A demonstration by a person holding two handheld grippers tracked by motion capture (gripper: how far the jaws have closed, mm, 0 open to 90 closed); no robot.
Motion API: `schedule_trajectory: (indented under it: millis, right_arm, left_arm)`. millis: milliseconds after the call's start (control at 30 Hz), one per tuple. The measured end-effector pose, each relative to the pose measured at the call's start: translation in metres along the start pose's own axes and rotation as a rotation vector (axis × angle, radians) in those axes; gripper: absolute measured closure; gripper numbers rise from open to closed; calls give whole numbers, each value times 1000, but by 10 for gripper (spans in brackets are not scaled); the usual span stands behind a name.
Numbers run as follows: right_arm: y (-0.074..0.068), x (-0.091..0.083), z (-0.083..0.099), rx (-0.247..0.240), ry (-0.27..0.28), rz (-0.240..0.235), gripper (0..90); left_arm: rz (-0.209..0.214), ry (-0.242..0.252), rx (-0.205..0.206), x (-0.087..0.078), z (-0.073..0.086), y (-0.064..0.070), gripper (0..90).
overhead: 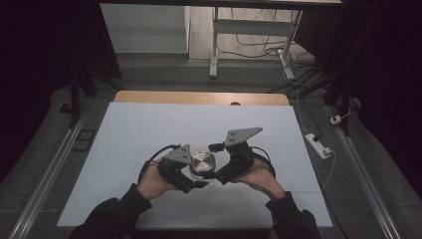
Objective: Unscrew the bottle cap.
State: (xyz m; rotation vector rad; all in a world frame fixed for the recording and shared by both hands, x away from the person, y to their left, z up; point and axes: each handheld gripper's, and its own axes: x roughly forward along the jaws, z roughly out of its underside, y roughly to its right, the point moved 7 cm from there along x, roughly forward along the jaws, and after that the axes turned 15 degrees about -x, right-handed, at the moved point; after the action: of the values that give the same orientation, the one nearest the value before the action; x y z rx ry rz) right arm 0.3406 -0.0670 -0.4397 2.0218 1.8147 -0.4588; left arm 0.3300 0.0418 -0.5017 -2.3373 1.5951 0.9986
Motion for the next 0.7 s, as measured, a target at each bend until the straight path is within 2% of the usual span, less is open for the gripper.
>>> schedule_trajectory:
  millis: [67, 100, 167, 233, 333, 400, 433, 500, 633, 700]
  right_arm:
    - [3, 1, 0, 35, -48, 96, 34]
    - [3, 3, 1, 27, -73, 142, 34]
    - [0, 10, 2, 9, -109, 205, 54]
    - [-3, 17, 1, -4, -135, 269, 86]
    - [-9, 25, -1, -55, -131, 295, 176]
    - [-12, 26, -1, -95, -144, 292, 179]
    - [-12, 25, -2, -96, -141, 265, 179]
    - [-13, 21, -1, -108, -104, 179, 181]
    - [-16, 13, 3, -95, 0, -65, 180]
    - [-15, 10, 6, -69, 74, -164, 177]
  left_arm:
    - [-38, 14, -35, -1, -1, -4, 157]
    - [-53, 12, -39, -1, -1, -6, 156]
    - [-67, 13, -53, 0, -1, -5, 157]
    - [-72, -1, -38, 0, -1, -4, 157]
    - [-57, -12, -26, 2, -1, -1, 156]
    - [-36, -18, -6, 1, 0, 1, 156]
    - [-13, -18, 5, 0, 0, 2, 156]
    - [43, -23, 29, -1, 1, 6, 156]
    - [142, -32, 90, -1, 2, 18, 156]
    - [160, -33, 96, 1, 2, 21, 156]
